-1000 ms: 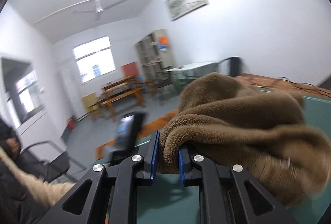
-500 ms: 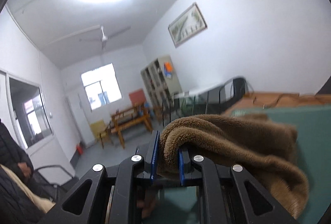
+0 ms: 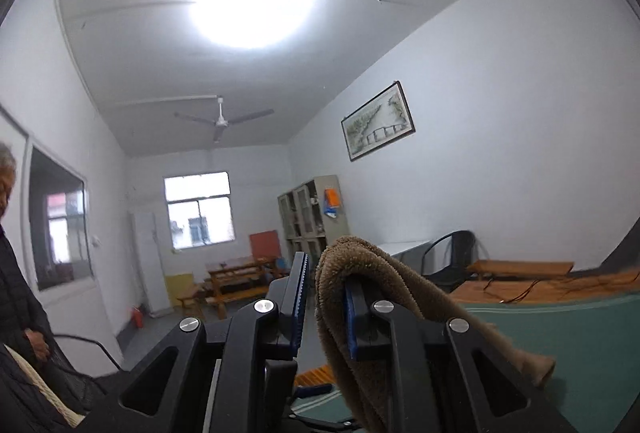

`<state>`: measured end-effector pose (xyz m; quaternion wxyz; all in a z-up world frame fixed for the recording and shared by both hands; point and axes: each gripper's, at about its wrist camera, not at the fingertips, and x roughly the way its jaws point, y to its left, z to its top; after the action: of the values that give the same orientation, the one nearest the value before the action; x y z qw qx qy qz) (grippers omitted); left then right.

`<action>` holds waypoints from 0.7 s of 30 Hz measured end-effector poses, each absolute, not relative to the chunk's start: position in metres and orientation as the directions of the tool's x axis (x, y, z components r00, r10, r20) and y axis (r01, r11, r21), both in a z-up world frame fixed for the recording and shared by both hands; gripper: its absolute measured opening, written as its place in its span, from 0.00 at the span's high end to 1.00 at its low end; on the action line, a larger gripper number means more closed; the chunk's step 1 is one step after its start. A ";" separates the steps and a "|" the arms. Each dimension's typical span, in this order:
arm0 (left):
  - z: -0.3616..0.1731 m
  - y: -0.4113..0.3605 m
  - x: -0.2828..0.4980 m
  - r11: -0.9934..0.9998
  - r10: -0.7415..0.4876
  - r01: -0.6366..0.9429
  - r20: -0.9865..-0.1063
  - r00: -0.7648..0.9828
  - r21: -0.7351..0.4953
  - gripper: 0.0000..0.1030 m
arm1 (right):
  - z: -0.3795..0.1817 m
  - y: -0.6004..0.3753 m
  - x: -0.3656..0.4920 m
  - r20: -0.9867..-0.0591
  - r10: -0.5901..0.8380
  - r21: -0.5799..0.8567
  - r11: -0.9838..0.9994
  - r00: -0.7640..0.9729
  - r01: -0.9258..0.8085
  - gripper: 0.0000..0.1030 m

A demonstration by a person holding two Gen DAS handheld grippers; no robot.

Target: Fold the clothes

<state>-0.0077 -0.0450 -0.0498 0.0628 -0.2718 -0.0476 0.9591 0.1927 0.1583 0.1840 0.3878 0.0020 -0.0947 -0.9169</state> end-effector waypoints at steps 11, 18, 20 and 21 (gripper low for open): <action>-0.065 -0.072 0.007 -0.994 0.054 0.010 -0.563 -0.825 -0.111 0.00 | 0.163 0.174 0.219 0.103 -0.729 0.251 -0.640 -0.677 0.727 0.83; -0.064 -0.068 -0.008 -0.996 0.021 0.030 -0.565 -0.825 -0.081 0.00 | 0.154 0.204 0.238 0.134 -0.732 0.297 -0.613 -0.668 0.732 0.83; -0.066 -0.061 -0.013 -0.998 0.019 0.020 -0.573 -0.819 -0.062 0.00 | 0.144 0.212 0.244 0.116 -0.742 0.310 -0.605 -0.660 0.734 0.83; -0.067 -0.058 -0.016 -0.999 0.018 0.014 -0.574 -0.819 -0.050 0.00 | 0.137 0.214 0.247 0.100 -0.746 0.312 -0.605 -0.658 0.733 0.82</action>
<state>-0.0158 -0.0577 -0.0666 0.0011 -0.3012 -0.0258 0.9532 0.2467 0.2144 0.1374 0.4129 0.0201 -0.1652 -0.8955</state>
